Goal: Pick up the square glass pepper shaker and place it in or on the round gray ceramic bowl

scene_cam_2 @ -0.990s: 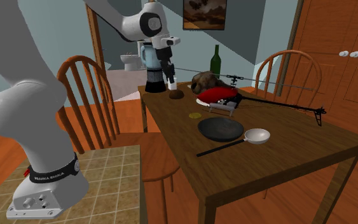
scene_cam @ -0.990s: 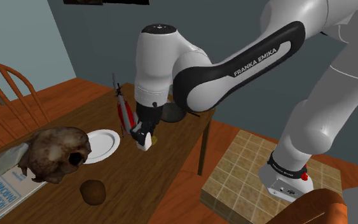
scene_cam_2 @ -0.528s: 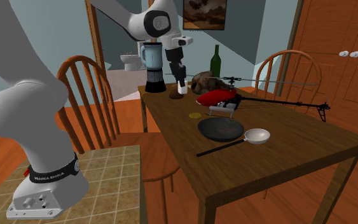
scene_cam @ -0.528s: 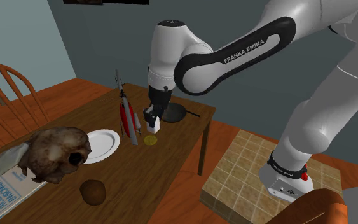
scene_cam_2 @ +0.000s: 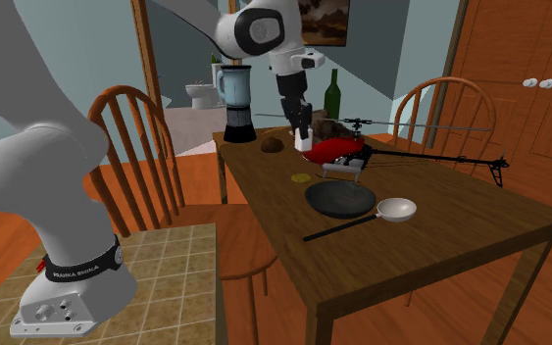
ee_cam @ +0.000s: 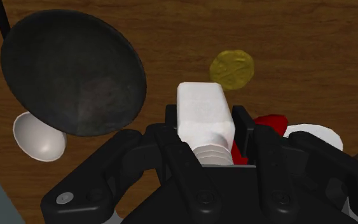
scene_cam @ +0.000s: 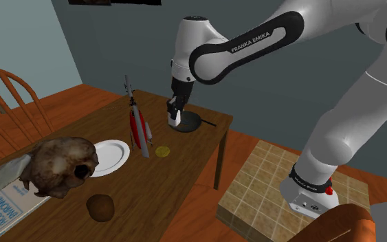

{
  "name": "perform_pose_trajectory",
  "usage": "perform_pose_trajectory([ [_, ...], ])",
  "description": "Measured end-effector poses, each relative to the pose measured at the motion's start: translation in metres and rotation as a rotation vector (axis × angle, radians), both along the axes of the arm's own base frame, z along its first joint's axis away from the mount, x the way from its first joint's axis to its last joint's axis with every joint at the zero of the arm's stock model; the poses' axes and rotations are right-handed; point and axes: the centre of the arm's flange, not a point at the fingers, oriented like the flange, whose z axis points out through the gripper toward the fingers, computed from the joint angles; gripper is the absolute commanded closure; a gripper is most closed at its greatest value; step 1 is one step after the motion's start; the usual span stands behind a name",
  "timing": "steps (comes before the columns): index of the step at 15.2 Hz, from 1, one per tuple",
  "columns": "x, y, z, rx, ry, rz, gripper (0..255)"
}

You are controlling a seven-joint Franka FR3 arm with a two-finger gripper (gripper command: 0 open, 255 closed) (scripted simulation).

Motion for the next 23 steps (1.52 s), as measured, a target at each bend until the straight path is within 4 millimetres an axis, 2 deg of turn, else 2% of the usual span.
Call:
perform_pose_trajectory([
  [5, 0.025, -0.058, -0.003, 0.0, 0.0, 0.0, 255],
  [10, 0.053, -0.125, 0.004, 0.0, 0.0, 0.0, 255],
  [13, 0.062, -0.137, -0.009, 0.0, 0.0, 0.001, 255],
  [23, 0.062, -0.138, -0.061, -0.001, 0.0, 0.002, 255],
])
